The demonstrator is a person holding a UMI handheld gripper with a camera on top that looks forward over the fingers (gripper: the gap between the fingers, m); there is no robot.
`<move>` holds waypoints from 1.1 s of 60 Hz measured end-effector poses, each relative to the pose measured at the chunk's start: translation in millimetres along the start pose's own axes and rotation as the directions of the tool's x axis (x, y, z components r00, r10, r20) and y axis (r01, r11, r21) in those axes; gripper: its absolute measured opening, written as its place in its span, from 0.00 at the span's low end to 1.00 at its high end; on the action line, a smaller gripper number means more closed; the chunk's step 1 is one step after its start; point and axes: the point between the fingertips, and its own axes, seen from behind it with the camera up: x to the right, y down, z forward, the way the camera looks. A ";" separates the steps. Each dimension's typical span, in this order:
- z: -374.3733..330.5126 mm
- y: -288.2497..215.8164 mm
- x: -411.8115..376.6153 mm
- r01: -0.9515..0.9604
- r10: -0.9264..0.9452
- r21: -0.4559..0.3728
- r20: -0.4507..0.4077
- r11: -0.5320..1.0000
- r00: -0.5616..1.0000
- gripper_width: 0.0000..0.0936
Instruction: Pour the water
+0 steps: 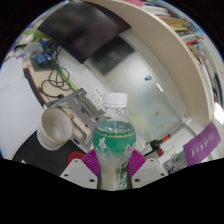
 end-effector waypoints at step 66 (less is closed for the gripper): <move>13.0 -30.2 7.8 0.513 -0.508 -0.052 0.090 0.857 0.857 0.38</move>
